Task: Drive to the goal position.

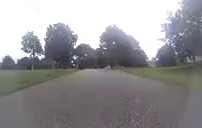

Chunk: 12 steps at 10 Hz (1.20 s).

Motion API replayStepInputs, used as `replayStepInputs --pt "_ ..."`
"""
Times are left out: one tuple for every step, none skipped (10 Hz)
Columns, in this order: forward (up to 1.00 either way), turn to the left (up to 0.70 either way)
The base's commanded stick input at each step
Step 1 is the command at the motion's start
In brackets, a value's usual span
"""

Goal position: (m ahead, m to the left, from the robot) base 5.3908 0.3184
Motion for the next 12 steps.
replayStepInputs --pt "1.0 0.0" --pt "1.0 0.0" --pt "1.0 -0.27" --pt "1.0 -0.27" --pt "1.0 -0.27" --pt "1.0 -0.27" --pt "1.0 -0.27" --pt "1.0 -0.27" --pt "1.0 -0.27" --pt "1.0 -0.27" --pt "1.0 -0.27" --pt "1.0 -0.27"
